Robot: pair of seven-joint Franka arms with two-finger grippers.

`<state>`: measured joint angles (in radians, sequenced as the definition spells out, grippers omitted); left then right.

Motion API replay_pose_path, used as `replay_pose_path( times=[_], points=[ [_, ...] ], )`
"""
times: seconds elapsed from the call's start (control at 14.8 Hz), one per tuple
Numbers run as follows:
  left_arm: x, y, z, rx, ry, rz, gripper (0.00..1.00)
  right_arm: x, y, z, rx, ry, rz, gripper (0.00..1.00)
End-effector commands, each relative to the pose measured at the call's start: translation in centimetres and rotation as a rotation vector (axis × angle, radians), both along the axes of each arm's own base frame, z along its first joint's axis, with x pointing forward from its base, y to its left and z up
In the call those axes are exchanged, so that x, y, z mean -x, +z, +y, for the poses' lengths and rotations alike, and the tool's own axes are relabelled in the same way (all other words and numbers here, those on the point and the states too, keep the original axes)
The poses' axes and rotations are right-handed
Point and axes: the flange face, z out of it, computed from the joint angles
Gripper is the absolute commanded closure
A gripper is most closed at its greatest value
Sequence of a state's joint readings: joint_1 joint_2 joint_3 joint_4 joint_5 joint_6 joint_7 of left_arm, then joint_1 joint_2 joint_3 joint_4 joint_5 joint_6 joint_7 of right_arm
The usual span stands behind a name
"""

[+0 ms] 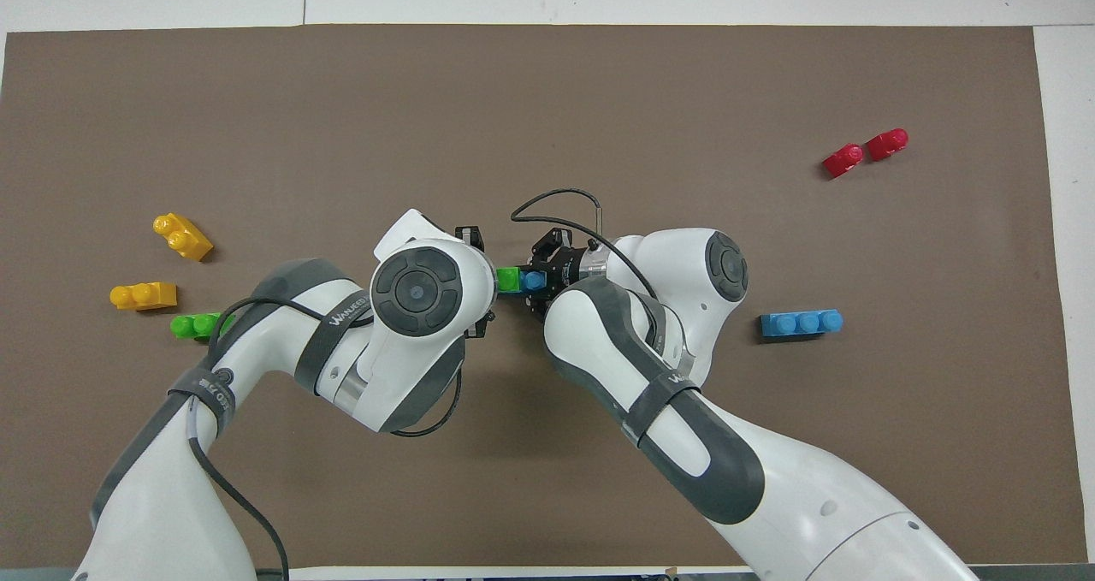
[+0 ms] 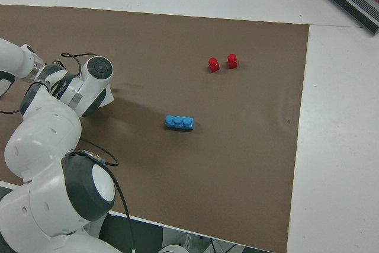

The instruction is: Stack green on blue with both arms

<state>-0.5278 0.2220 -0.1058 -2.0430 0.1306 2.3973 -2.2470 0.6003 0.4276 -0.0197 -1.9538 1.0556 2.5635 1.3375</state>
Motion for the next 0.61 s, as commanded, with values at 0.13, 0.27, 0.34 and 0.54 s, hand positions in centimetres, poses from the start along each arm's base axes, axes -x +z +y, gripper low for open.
replay_pose_path(
  times=[0.13,0.27,0.34,0.54],
  points=[
    [-0.54,-2.22,-0.53,-0.029,0.002,-0.01,1.0,0.19,-0.84,-0.08,-0.001,-0.012,-0.015,1.0],
    [-0.52,-2.28,-0.52,-0.03,-0.003,-0.01,1.0,0.14,-0.84,-0.16,-0.001,-0.015,-0.014,1.0],
    [-0.55,-2.2,-0.52,-0.032,-0.002,-0.008,0.48,0.19,-0.84,-0.08,-0.001,-0.014,-0.014,1.0],
    [-0.52,-1.43,-0.46,-0.033,-0.004,-0.012,0.0,0.1,-0.77,-0.14,-0.002,-0.019,-0.012,1.0]
  ],
)
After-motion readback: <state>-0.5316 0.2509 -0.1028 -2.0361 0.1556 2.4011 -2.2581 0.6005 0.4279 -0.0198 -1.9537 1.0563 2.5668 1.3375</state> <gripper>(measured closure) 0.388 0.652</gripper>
